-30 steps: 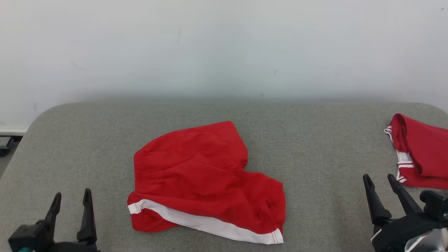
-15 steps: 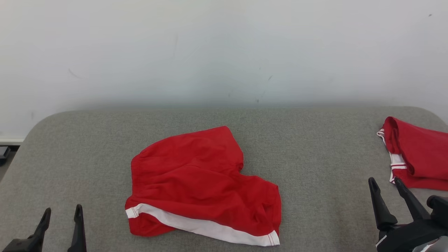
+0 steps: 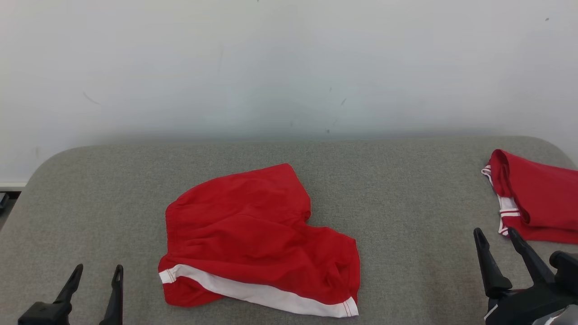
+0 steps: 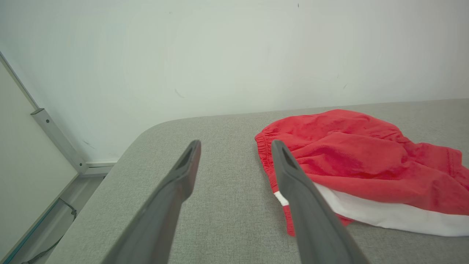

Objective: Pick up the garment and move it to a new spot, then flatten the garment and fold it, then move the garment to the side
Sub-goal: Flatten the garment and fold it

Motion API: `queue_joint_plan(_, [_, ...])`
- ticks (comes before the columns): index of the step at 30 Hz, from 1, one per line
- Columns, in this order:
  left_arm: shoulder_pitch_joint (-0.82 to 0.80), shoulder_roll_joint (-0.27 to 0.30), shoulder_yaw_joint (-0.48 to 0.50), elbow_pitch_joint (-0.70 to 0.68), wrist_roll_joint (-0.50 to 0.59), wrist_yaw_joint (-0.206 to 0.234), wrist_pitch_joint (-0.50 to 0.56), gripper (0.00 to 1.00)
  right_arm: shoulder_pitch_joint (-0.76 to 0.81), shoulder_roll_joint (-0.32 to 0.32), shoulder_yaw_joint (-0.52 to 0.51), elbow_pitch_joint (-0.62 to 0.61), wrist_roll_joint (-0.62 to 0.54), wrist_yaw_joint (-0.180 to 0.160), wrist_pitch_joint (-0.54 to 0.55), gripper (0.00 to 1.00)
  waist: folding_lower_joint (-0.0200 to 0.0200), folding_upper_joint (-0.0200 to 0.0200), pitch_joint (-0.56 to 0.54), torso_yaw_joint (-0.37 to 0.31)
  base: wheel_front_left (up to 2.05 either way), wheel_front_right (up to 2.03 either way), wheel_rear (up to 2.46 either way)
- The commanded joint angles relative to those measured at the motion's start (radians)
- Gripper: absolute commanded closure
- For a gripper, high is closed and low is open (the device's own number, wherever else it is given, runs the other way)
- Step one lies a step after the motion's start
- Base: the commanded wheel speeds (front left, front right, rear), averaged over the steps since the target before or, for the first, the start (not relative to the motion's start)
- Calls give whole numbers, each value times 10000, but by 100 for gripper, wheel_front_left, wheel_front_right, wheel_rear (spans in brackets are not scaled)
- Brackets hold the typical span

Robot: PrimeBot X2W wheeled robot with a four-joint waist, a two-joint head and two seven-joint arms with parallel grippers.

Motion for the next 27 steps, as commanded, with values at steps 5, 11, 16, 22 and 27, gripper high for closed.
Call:
queue_joint_plan(5, [-169, 28, -31, -94, -95, -135, -54, 0, 66, 23, 14, -91, -33, -5, 57, 0, 0, 1, 12, 13, 0, 0, 0])
queue_joint_plan(11, [-157, 0, -104, -98, -149, -203, -50, 0, 84, -23, 52, -86, 13, -5, 97, 0, 0, 1, 45, 21, 0, 0, 0])
queue_joint_plan(16, [-223, -4, -131, -57, -180, -205, -76, 0, 85, -9, 57, -88, 25, -5, 81, 0, 0, 1, 104, 43, 0, 0, 0])
queue_joint_plan(22, [-289, -2, -165, -18, -208, -216, -77, 0, 90, 13, 46, -30, 65, -5, 47, 0, 0, 1, 145, 77, 0, 0, 0])
queue_joint_plan(27, [-426, -64, -226, -9, -261, -333, -93, 0, 80, -7, 192, 8, -9, -5, 51, 0, 0, 1, 189, 109, 0, 0, 0])
